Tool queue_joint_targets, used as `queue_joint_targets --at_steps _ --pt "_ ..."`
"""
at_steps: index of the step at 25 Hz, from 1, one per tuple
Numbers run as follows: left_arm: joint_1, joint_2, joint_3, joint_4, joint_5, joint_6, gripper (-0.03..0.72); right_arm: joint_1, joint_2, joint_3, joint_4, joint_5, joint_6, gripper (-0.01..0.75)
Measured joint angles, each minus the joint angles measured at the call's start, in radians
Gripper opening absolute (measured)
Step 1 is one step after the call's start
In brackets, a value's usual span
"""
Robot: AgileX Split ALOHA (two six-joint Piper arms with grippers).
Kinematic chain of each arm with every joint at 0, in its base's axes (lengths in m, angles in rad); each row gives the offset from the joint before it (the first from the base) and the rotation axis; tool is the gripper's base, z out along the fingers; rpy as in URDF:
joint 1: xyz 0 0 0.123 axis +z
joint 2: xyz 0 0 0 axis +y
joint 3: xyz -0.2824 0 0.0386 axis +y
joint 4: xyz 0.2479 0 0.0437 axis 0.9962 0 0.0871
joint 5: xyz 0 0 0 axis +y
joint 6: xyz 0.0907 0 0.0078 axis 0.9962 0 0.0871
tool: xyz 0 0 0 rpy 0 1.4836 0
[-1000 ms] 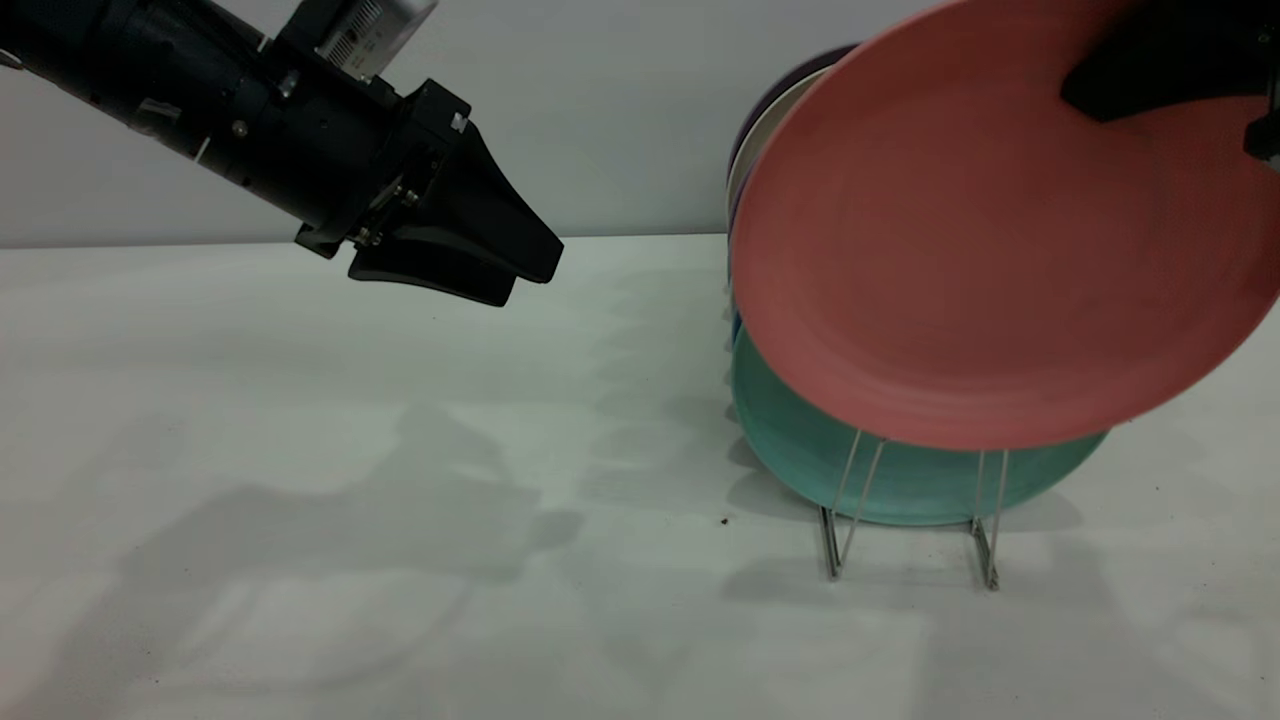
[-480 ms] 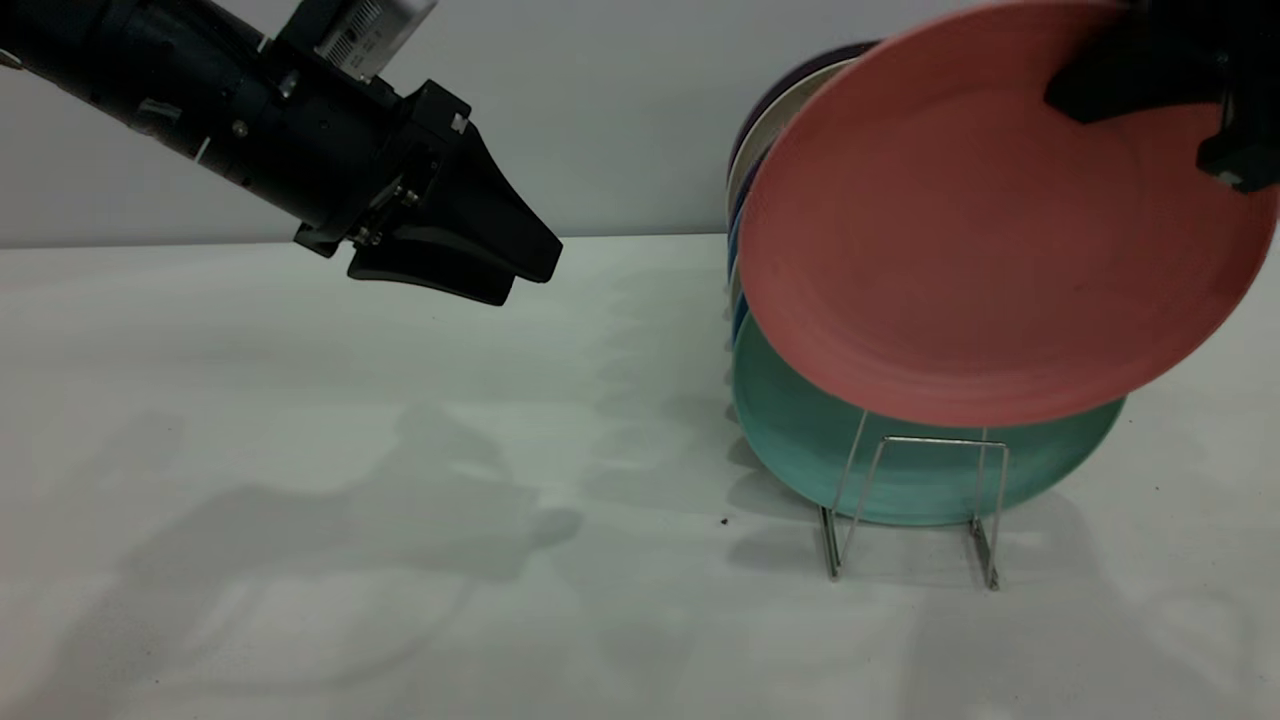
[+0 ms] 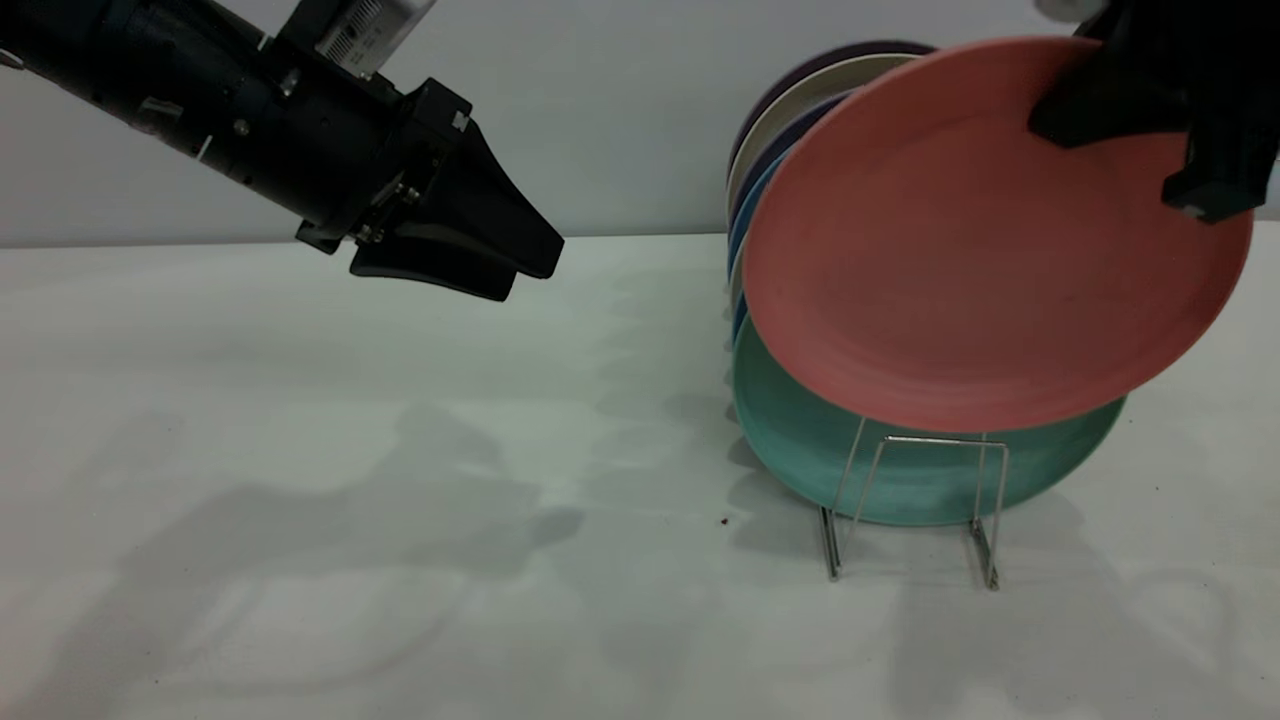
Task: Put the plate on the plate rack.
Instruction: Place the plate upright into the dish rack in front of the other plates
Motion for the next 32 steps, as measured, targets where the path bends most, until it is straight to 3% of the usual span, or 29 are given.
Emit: queue_joint_targets --at_steps 32 --pt "0.000 0.000 0.000 -0.036 -0.034 0.030 0.468 0.000 0.159 -0.007 0.024 -0.041 -0.004 0.079"
